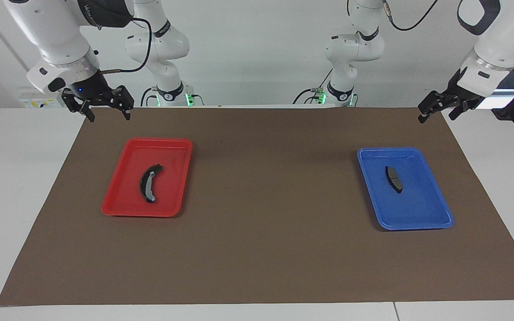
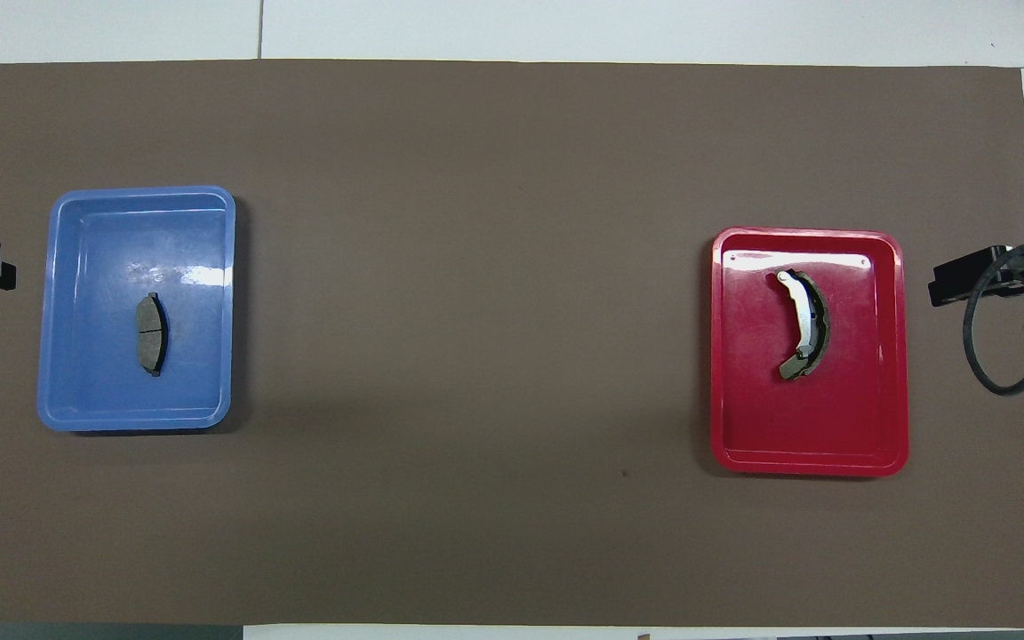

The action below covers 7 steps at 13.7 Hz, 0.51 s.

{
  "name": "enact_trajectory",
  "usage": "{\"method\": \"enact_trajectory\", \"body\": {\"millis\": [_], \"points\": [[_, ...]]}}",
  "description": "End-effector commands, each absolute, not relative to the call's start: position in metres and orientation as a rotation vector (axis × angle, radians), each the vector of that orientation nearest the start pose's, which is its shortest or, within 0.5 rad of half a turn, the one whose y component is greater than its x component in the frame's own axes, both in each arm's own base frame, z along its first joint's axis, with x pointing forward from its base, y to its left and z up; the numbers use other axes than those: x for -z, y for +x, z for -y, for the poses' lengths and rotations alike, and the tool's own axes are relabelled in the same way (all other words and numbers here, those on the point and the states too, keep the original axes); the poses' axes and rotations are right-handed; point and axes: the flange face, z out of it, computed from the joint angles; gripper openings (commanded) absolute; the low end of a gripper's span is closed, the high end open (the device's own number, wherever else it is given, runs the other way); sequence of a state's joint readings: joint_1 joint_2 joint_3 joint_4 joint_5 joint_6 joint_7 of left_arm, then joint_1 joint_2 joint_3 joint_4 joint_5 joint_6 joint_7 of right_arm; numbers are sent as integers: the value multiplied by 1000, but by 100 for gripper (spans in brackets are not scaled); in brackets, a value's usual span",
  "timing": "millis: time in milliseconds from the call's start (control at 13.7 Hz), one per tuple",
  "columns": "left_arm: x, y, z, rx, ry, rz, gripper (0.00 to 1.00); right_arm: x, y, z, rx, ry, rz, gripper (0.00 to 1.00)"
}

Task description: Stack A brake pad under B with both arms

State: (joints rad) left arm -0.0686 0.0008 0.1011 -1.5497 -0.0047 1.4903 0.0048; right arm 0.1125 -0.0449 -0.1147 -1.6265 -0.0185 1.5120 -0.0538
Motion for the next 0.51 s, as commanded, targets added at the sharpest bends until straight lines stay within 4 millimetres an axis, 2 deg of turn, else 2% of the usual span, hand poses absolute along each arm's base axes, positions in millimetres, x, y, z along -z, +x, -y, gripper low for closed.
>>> {"method": "enact_trajectory", "body": {"millis": [0,437], "points": [[-626,544,-20,-89,-3159,59,100,-620,533,4,-89,-3132,101,100],[-626,544,-20,-89,-3159,59,100,-619,531,4,-108,-3131,106,100]]}}
